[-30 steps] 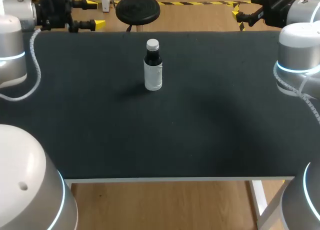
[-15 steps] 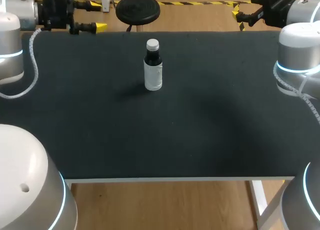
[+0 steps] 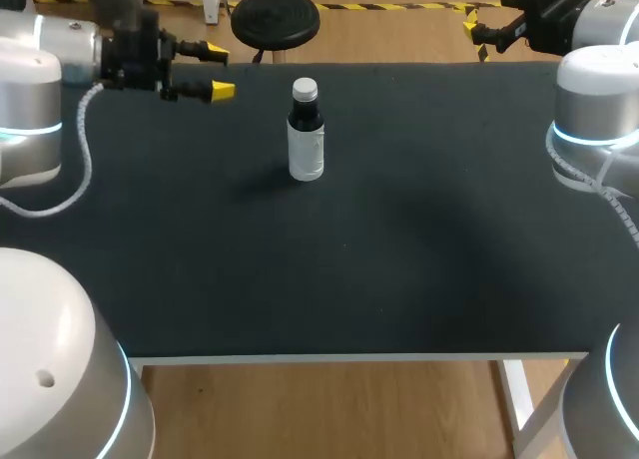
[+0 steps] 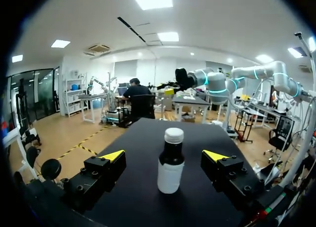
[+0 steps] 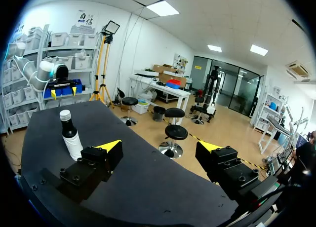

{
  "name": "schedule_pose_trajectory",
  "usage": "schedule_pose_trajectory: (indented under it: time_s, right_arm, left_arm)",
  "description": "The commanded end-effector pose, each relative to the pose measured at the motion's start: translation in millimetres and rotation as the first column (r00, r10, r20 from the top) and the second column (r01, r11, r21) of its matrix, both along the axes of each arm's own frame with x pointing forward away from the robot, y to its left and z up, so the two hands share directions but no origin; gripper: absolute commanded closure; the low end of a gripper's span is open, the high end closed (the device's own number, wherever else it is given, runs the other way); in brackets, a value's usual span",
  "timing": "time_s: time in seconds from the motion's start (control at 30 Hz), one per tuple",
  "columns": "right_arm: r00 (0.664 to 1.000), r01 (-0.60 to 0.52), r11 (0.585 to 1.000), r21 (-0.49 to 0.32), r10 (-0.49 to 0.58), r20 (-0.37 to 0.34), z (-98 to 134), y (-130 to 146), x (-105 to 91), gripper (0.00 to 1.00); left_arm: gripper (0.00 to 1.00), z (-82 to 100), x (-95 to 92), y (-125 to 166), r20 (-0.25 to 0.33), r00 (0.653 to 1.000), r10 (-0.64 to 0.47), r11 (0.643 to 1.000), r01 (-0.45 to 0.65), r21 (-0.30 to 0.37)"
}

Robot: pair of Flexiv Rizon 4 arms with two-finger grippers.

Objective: Unscrew the bottle cap

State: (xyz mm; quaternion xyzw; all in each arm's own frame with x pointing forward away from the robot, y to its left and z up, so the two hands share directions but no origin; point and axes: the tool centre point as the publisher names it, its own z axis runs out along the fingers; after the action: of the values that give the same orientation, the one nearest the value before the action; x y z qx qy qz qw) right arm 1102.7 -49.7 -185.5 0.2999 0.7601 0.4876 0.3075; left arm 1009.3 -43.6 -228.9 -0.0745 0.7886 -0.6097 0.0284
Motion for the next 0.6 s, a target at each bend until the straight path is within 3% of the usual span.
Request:
schedule_pose_trajectory:
  time_s: [0.03, 0.23, 0.6]
  right_arm:
    - [1.0, -0.001, 1.0, -0.001, 0.001, -0.002, 1, 0, 0.9, 0.0]
    - [1.0, -0.001, 1.0, -0.001, 0.001, -0.002, 1, 0, 0.9, 0.0]
    - [1.0, -0.001, 1.0, -0.001, 0.001, -0.002, 1, 0, 0.9, 0.0]
  left_arm:
    - [0.0, -2.3, -6.1, -13, -0.009, 1.0, -0.012, 1.0, 0.012, 0.009]
    - [0.0, -12.4, -12.8, -32, -0.038, 0.999, -0.021, 0.999, 0.022, 0.028]
    - [0.0, -27.4, -2.1, -67, 0.048, 0.992, -0.115, 0.99, 0.11, 0.092]
